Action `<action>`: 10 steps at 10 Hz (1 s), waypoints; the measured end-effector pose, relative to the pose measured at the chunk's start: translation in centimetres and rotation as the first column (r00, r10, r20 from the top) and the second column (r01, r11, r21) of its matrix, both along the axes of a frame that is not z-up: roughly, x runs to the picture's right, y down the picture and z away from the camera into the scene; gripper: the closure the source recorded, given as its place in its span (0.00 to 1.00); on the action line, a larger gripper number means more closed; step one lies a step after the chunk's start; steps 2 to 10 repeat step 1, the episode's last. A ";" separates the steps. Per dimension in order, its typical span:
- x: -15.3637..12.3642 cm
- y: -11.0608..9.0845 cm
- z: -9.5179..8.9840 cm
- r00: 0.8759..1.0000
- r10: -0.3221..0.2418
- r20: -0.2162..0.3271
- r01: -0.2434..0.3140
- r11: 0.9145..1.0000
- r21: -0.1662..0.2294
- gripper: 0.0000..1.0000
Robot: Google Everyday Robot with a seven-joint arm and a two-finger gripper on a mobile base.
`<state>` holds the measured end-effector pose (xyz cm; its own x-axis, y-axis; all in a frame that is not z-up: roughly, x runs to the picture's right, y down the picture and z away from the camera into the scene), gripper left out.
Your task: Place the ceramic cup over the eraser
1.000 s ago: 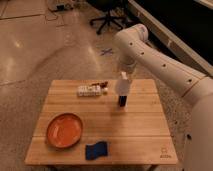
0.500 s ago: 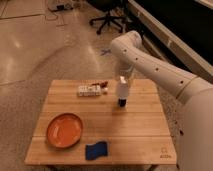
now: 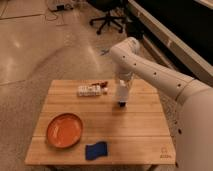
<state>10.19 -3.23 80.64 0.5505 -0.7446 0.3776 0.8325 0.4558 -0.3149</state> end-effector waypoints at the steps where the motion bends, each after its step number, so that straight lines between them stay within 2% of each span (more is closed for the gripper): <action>1: 0.1 0.0 0.0 1.000 0.001 0.000 -0.001 1.000 0.000 0.20; 10: 0.1 0.0 0.0 1.000 0.001 0.000 -0.001 1.000 0.000 0.20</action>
